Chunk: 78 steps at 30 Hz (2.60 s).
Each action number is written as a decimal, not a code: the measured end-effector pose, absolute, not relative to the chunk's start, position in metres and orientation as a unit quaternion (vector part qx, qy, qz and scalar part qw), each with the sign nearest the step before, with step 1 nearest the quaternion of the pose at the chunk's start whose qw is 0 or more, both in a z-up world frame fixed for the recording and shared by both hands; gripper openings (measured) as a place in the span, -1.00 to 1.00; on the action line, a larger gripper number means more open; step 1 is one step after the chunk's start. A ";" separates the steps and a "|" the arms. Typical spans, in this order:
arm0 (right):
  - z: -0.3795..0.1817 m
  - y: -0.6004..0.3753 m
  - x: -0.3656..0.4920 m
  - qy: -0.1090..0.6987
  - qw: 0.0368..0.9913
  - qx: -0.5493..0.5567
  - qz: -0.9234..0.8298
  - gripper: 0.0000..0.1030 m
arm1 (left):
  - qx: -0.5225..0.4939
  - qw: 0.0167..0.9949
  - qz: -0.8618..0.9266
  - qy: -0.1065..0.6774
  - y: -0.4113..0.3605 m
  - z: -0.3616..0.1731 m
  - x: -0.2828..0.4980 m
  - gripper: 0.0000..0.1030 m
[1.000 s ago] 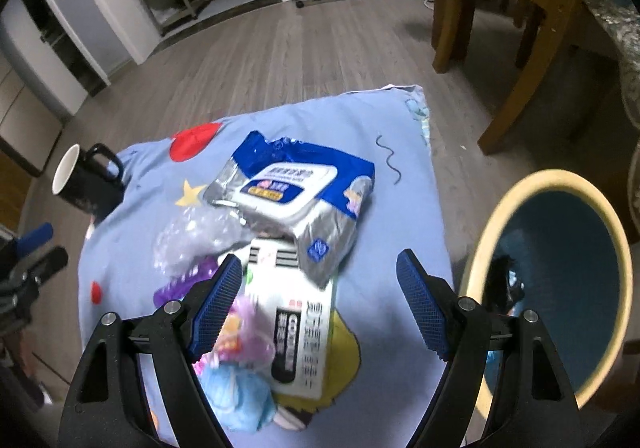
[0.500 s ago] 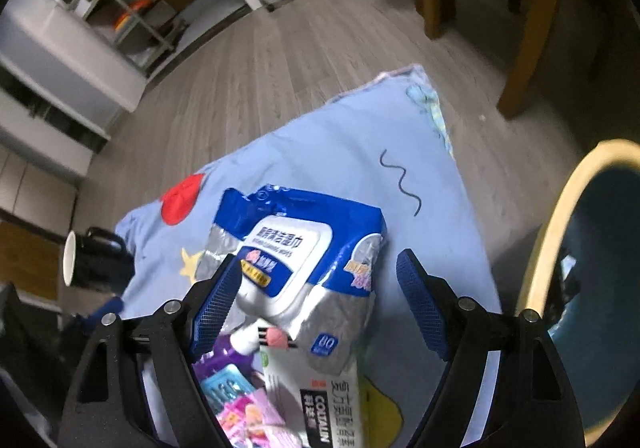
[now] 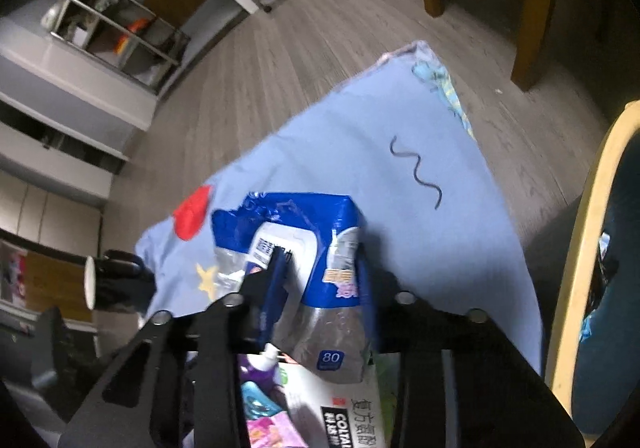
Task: Collect trash
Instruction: 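Grasp the clear plastic bag with the left gripper while the right grasps the wet-wipes pack, then carry bag and wipes pack over the wastebasket and open both grippers, then move both tools back over the cushion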
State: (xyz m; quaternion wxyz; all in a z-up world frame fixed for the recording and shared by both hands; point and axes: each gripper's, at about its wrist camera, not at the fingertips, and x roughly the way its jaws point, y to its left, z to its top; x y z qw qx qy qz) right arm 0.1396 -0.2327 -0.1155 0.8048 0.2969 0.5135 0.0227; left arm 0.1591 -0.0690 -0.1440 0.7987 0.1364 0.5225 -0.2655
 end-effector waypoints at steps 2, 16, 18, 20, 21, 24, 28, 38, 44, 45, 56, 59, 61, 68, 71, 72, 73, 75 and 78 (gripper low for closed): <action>-0.107 -0.232 0.138 0.501 0.812 0.298 0.030 -0.54 | 0.133 0.801 -0.265 0.519 -0.065 -0.138 0.157 -0.74; -0.022 -0.228 0.094 0.442 0.859 0.255 0.035 -0.66 | 0.114 0.844 -0.243 0.464 -0.051 -0.065 0.131 -0.76; -0.004 -0.238 0.077 0.429 0.866 0.254 0.028 -0.66 | 0.116 0.851 -0.250 0.448 -0.057 -0.049 0.121 -0.76; 0.007 -0.247 0.064 0.421 0.871 0.252 0.023 -0.66 | 0.123 0.855 -0.259 0.433 -0.066 -0.037 0.113 -0.76; 0.016 -0.255 0.052 0.414 0.876 0.247 0.015 -0.66 | 0.129 0.856 -0.264 0.426 -0.072 -0.031 0.107 -0.76; 0.033 -0.276 0.027 0.400 0.886 0.235 -0.007 -0.66 | 0.146 0.854 -0.290 0.407 -0.098 -0.017 0.086 -0.75; 0.049 -0.314 -0.009 0.380 0.895 0.230 -0.044 -0.66 | 0.163 0.844 -0.322 0.396 -0.135 -0.006 0.063 -0.75; 0.018 -0.412 -0.072 0.370 0.864 0.298 -0.168 -0.66 | 0.159 0.802 -0.398 0.416 -0.234 -0.014 0.028 -0.75; -0.011 -0.434 -0.072 0.391 0.836 0.331 -0.197 -0.66 | 0.175 0.784 -0.413 0.430 -0.271 -0.034 0.026 -0.76; -0.016 -0.436 -0.070 0.396 0.831 0.337 -0.198 -0.66 | 0.181 0.781 -0.414 0.431 -0.278 -0.039 0.026 -0.75; -0.022 -0.443 -0.069 0.399 0.826 0.329 -0.224 -0.26 | 0.177 0.785 -0.428 0.411 -0.298 -0.048 0.032 0.27; -0.021 -0.440 -0.067 0.401 0.829 0.322 -0.220 -0.04 | 0.173 0.789 -0.427 0.406 -0.290 -0.043 0.036 0.28; -0.020 -0.435 -0.064 0.403 0.832 0.316 -0.213 0.08 | 0.172 0.795 -0.418 0.406 -0.280 -0.040 0.039 0.28; 0.002 -0.400 -0.054 0.406 0.856 0.269 -0.171 0.49 | 0.153 0.823 -0.372 0.400 -0.228 -0.018 0.048 0.44; 0.016 -0.379 -0.052 0.400 0.867 0.259 -0.147 0.54 | 0.138 0.837 -0.351 0.397 -0.197 -0.006 0.050 0.53; 0.020 -0.373 -0.051 0.397 0.870 0.256 -0.142 0.58 | 0.136 0.841 -0.344 0.396 -0.188 -0.003 0.050 0.55; 0.025 -0.363 -0.049 0.394 0.874 0.252 -0.132 0.60 | 0.134 0.845 -0.335 0.394 -0.177 0.001 0.050 0.56; 0.033 -0.347 -0.048 0.388 0.881 0.246 -0.115 0.62 | 0.129 0.855 -0.318 0.390 -0.154 0.009 0.048 0.57; 0.043 -0.324 -0.047 0.381 0.892 0.223 -0.096 0.63 | 0.115 0.865 -0.298 0.387 -0.122 0.018 0.047 0.57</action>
